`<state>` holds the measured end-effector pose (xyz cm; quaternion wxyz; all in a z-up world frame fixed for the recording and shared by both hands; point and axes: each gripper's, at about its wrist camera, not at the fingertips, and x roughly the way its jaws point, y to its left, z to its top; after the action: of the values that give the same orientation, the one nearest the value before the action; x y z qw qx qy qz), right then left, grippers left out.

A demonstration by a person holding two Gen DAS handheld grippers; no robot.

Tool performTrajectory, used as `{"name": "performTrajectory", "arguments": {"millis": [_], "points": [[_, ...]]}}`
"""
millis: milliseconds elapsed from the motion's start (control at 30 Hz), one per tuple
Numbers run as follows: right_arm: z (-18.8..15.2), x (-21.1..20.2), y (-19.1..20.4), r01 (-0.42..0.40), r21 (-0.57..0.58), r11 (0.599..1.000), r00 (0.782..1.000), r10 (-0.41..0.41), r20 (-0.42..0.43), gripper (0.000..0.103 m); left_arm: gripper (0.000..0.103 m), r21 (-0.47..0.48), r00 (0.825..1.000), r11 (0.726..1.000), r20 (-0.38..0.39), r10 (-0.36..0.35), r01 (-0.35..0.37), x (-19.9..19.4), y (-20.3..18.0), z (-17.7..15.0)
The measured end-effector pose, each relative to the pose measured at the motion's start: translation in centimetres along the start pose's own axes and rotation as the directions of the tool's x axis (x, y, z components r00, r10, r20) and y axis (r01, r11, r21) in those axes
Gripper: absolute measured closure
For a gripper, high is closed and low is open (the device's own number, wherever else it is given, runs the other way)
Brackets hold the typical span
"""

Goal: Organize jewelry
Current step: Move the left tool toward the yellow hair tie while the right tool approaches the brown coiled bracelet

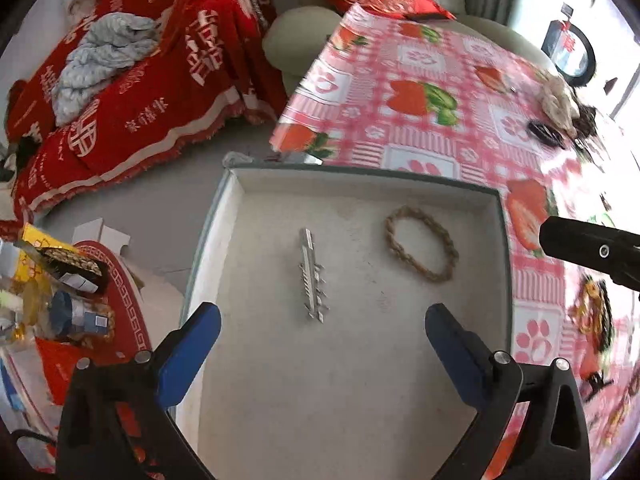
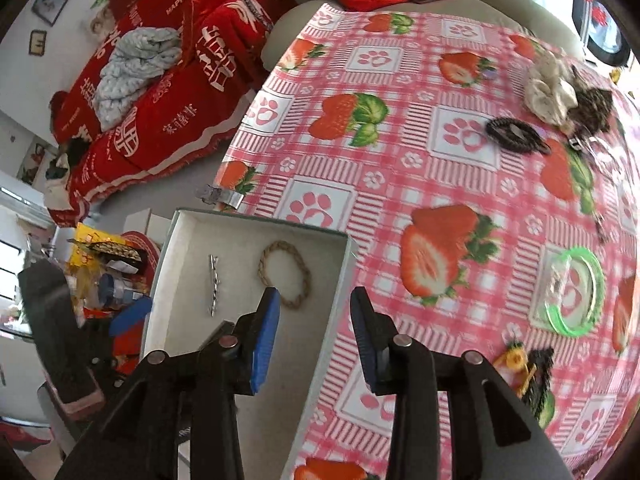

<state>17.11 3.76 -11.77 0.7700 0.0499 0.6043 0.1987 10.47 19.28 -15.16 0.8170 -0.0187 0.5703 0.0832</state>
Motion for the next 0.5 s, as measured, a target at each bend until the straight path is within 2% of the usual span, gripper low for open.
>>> {"name": "performTrajectory", "arguments": {"millis": [233,367,433,500], "points": [[-2.1,-2.1,-2.7,0.006,0.061,0.998,1.000,-0.006,0.004,0.043,0.000,0.042,1.000,0.999,0.008,-0.016,0.015,-1.9,-2.2,-0.7],[-3.2,-3.2,-4.8,0.023,0.114,0.993,1.000,-0.023,0.000,0.042,0.000,0.068,0.998,0.996,-0.017,-0.063,0.064,-3.0,-4.3,-1.0],[-3.8,-3.9,-5.9,0.029,0.137,0.990,1.000,-0.030,0.001,0.018,0.000,0.081,0.997,0.994,-0.022,-0.077,0.079,-3.5,-5.4,-1.1],[-4.5,-4.8,-7.1,0.030,0.160,0.987,0.999,-0.033,0.014,0.018,0.000,0.094,0.996,0.991,-0.023,-0.090,0.091,-3.9,-6.6,-1.4]]}}
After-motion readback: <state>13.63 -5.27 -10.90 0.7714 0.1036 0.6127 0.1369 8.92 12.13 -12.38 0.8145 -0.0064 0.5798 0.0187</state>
